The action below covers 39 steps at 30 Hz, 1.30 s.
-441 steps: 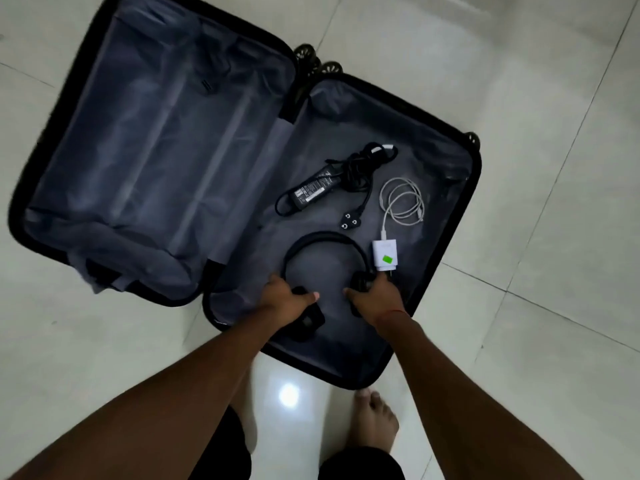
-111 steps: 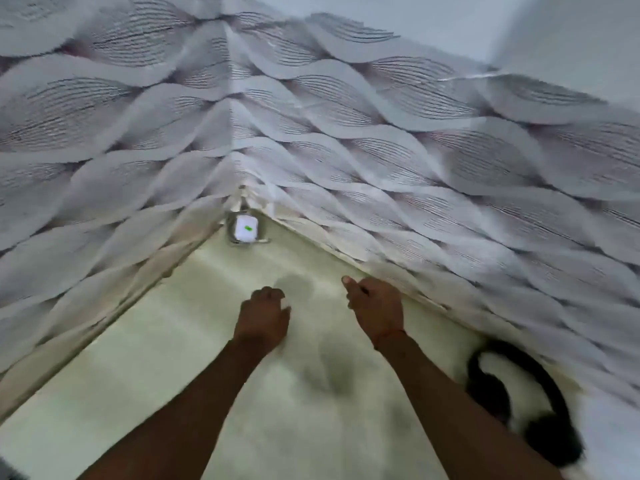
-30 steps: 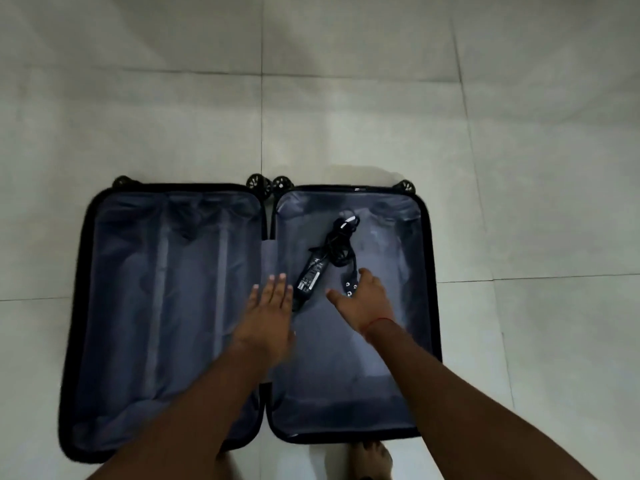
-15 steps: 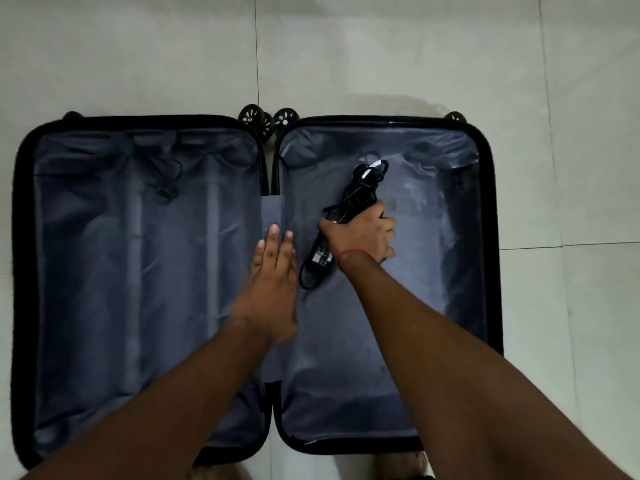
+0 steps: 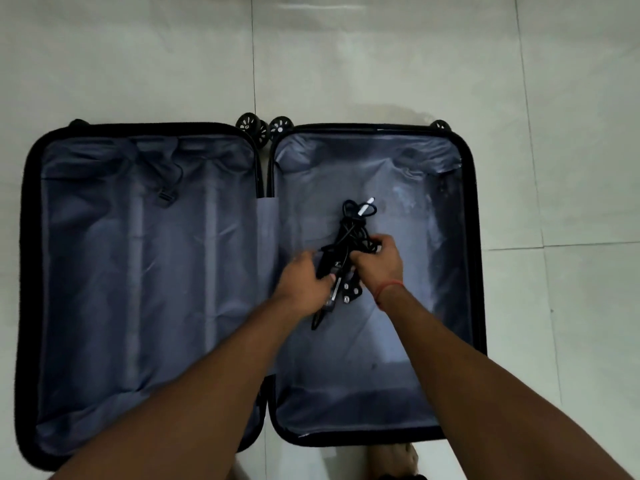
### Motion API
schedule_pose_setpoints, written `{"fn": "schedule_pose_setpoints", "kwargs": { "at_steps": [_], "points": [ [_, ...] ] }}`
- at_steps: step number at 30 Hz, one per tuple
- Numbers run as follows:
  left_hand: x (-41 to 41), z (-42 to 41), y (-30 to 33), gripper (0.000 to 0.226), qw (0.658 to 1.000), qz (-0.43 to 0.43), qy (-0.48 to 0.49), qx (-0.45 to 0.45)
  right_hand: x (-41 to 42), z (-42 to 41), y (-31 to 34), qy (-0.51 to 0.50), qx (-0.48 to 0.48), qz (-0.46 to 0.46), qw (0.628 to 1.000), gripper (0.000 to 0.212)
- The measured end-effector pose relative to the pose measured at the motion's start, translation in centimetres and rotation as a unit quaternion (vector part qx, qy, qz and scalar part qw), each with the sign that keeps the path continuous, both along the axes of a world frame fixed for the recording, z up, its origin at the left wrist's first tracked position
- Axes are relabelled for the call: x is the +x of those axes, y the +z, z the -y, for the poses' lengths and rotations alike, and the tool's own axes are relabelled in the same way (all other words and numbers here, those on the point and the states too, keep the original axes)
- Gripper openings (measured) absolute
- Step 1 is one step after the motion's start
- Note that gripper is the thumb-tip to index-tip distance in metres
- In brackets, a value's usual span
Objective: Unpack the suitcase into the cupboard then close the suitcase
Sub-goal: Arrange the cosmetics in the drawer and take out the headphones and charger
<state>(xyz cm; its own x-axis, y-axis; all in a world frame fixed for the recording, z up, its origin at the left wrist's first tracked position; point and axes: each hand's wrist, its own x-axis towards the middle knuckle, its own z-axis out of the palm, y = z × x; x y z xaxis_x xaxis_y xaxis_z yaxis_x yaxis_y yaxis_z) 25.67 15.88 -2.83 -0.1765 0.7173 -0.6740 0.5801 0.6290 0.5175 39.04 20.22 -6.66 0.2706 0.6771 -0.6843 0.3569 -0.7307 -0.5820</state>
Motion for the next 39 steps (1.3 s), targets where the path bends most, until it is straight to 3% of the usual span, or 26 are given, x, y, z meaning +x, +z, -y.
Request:
{"fn": "schedule_pose_setpoints", "kwargs": {
  "at_steps": [6, 8, 12, 14, 18, 21, 23, 27, 33, 37, 39],
  "points": [
    [0.7, -0.4, -3.8, 0.068, 0.996, -0.031, -0.050, -0.061, 0.1, 0.9, -0.9, -0.001, -0.003, -0.047, 0.999, 0.044],
    [0.7, 0.0, -4.4, 0.058, 0.998, -0.008, -0.020, -0.061, 0.4, 1.1, -1.0, -0.007, -0.008, -0.073, 0.997, 0.046],
    [0.4, 0.8, -3.6, 0.012, 0.993, 0.076, 0.051, -0.074, 0.8, 1.3, 1.5, -0.018, -0.006, -0.132, 0.991, 0.064],
    [0.3, 1.2, -1.6, 0.010, 0.979, 0.143, 0.120, -0.077, 0.8, 1.5, 4.0, -0.013, -0.002, -0.153, 0.988, 0.083],
    [-0.7, 1.7, 7.0, 0.017, 0.902, 0.303, 0.291, -0.098, 0.9, 1.8, 11.7, -0.053, -0.011, -0.189, 0.980, 0.090],
    [-2.1, 2.4, 15.3, 0.006, 0.875, 0.363, 0.302, -0.103, 0.2, 2.3, 19.8, -0.041, -0.001, -0.214, 0.976, 0.076],
    [-3.4, 2.9, 21.3, 0.009, 0.880, 0.367, 0.285, -0.100, -0.6, 3.0, 26.7, -0.023, 0.017, -0.227, 0.974, 0.073],
    [-5.7, 4.0, 33.1, 0.044, 0.910, 0.329, 0.243, -0.073, -2.2, 3.9, 40.9, -0.023, 0.011, -0.320, 0.947, 0.049],
    [-8.3, 6.3, 51.3, 0.056, 0.950, 0.278, 0.138, 0.004, -6.0, 5.6, 59.8, -0.059, -0.006, -0.338, 0.939, 0.031],
    [-8.8, 8.8, 60.6, 0.054, 0.963, 0.227, 0.130, 0.059, -8.3, 7.1, 69.0, -0.051, -0.051, -0.373, 0.925, 0.032],
    [-8.7, 10.1, 64.0, 0.051, 0.959, 0.220, 0.158, 0.082, -9.0, 8.0, 72.9, -0.032, -0.003, -0.327, 0.944, 0.049]
  ]
}}
